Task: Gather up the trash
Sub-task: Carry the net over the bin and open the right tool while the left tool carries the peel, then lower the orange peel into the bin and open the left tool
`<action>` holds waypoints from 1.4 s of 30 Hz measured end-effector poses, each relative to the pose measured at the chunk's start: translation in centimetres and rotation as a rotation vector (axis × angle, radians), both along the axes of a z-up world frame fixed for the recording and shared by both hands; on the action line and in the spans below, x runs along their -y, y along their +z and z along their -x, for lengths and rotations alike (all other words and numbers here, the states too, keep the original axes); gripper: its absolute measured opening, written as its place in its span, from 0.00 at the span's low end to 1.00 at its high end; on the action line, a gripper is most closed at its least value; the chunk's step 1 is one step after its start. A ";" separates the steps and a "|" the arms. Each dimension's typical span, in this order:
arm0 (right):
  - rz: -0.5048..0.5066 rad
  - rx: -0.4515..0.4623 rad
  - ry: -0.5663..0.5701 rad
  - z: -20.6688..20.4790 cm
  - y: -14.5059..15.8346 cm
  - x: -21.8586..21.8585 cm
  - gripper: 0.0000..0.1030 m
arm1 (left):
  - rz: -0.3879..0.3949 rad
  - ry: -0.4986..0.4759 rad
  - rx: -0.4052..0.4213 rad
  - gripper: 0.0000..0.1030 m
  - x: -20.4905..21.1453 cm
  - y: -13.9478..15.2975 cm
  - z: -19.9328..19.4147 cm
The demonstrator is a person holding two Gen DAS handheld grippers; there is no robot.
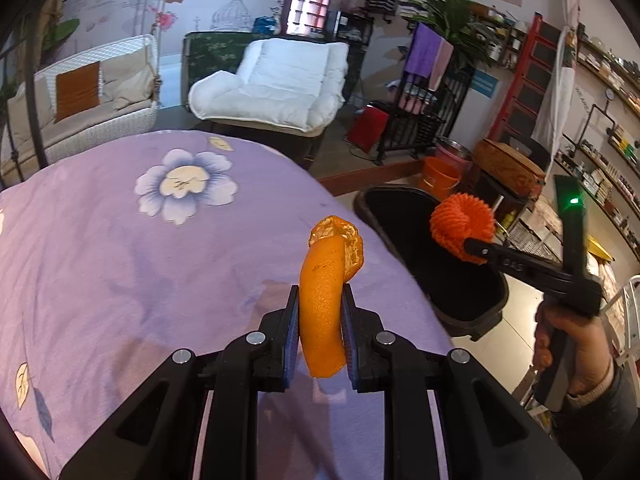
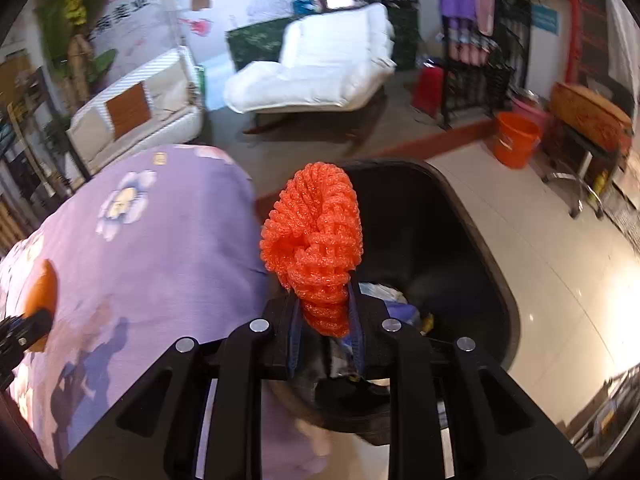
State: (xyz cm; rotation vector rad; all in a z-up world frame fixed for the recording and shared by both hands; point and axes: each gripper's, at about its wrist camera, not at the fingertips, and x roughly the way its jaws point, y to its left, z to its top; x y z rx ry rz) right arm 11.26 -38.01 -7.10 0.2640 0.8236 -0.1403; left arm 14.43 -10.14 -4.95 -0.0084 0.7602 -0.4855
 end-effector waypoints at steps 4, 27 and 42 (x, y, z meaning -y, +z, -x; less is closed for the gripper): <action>-0.034 -0.061 -0.047 -1.4 -2.4 1.7 0.21 | -0.004 -0.045 -0.007 0.19 2.1 -0.1 -0.1; 0.065 0.062 -0.146 5.4 -1.2 3.3 0.73 | -0.021 -0.240 -0.074 0.19 12.8 -1.0 -3.1; 0.068 0.083 -0.284 10.9 -0.8 7.8 0.77 | -0.060 -0.318 -0.198 0.19 19.1 -4.6 -5.5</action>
